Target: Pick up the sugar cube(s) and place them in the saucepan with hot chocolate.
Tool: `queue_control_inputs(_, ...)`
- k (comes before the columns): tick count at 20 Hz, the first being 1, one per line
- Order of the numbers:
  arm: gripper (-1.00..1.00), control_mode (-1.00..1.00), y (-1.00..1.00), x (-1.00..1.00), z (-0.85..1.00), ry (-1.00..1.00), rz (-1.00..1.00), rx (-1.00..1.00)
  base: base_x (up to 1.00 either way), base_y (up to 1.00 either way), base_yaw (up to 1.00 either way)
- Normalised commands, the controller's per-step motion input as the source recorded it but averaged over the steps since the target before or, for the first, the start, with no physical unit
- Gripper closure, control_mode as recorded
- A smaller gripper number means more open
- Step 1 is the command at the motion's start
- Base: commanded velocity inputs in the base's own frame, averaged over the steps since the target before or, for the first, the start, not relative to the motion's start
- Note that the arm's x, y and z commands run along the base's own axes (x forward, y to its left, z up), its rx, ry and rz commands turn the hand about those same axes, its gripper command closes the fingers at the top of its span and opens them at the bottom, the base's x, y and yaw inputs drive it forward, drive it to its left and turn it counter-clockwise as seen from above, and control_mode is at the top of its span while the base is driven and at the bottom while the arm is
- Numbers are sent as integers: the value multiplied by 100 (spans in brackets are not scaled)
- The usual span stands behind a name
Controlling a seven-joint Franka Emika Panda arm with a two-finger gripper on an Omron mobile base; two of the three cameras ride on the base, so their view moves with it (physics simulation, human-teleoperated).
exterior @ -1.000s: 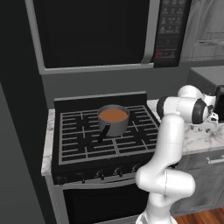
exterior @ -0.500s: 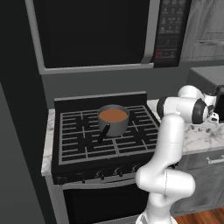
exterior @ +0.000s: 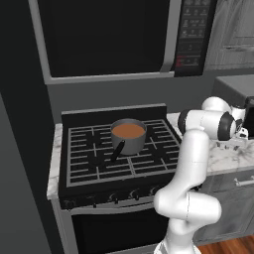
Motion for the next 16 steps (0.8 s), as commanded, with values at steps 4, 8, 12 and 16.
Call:
queue_control_inputs(4,100,-100,0,0,0,0,0,0,0,0,0)
queue_control_inputs(8,100,-100,0,0,0,0,0,0,0,0,0)
queue_control_inputs(12,100,-100,0,0,0,0,0,0,0,0,0)
queue_control_inputs(16,100,-100,0,0,0,1,0,0,0,0,0)
